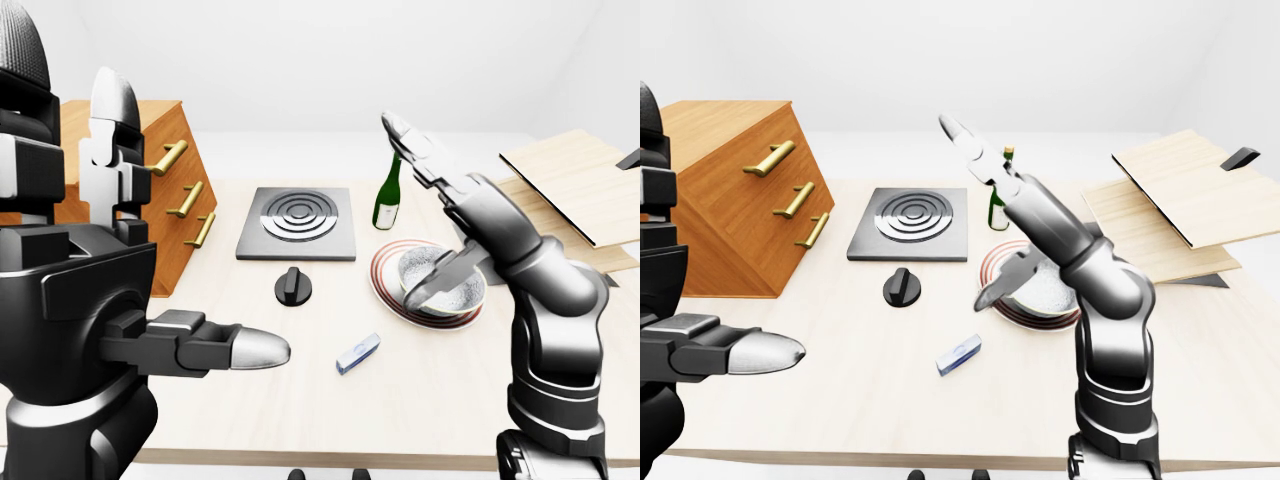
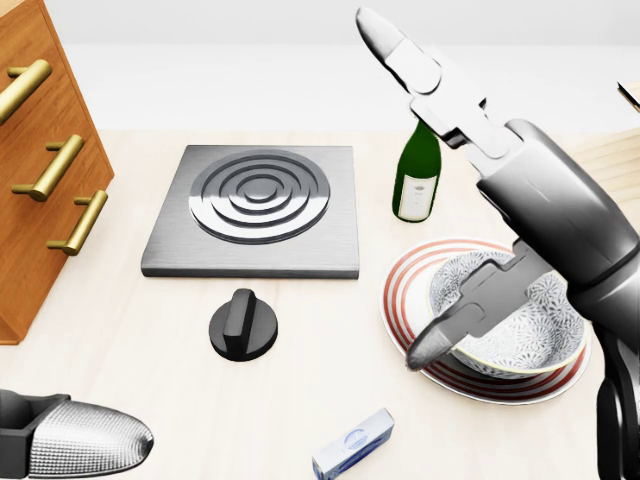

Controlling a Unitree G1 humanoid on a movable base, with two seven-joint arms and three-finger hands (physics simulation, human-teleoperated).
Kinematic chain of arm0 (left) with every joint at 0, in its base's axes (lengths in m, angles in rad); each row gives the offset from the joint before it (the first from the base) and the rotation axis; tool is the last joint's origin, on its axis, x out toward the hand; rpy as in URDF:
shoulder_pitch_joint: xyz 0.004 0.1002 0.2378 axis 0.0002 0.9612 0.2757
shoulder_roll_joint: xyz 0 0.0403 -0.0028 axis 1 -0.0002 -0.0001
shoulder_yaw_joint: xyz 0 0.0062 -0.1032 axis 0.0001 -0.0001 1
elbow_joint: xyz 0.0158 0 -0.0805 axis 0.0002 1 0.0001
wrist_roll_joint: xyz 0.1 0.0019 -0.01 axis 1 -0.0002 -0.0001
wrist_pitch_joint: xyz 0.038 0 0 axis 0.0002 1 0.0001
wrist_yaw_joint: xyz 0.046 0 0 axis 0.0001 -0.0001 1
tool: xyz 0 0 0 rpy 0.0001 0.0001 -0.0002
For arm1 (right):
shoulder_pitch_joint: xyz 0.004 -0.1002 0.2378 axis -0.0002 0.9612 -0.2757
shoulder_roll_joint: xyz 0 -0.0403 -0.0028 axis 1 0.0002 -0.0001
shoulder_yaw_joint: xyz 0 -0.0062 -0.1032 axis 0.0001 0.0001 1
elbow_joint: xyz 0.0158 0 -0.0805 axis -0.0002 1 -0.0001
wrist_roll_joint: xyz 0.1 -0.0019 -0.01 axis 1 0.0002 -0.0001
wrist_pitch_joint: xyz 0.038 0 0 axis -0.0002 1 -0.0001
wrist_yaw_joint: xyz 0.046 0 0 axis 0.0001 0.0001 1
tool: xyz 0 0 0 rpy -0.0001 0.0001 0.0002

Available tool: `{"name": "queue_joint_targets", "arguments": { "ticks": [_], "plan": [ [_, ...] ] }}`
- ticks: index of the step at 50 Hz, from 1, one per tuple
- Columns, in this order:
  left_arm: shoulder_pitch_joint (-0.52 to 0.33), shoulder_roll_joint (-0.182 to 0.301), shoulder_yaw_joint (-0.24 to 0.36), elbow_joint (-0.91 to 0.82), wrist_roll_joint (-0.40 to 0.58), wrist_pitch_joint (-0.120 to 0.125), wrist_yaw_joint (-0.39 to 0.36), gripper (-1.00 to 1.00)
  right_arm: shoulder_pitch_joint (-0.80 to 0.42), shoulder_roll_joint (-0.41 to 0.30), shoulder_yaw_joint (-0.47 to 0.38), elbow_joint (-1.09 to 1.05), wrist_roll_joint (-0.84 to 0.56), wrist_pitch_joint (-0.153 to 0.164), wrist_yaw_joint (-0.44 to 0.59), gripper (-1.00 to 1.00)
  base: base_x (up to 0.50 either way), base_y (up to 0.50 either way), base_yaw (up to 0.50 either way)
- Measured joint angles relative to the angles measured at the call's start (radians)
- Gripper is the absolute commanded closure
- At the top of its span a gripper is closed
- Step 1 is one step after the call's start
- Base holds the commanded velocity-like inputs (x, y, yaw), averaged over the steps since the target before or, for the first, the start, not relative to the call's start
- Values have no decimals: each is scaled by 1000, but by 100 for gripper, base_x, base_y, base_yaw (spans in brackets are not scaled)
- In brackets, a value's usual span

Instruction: Pick up the akita bowl and put it on the plate.

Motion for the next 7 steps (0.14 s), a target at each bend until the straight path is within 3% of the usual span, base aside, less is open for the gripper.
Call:
{"name": "queue_joint_targets", "arguments": {
  "ticks": [7],
  "plan": [
    [0,-1,-2,0,3,0,0,-100,-56,45,40,-90,53,0,0,-100,0,0,0]
  ]
}}
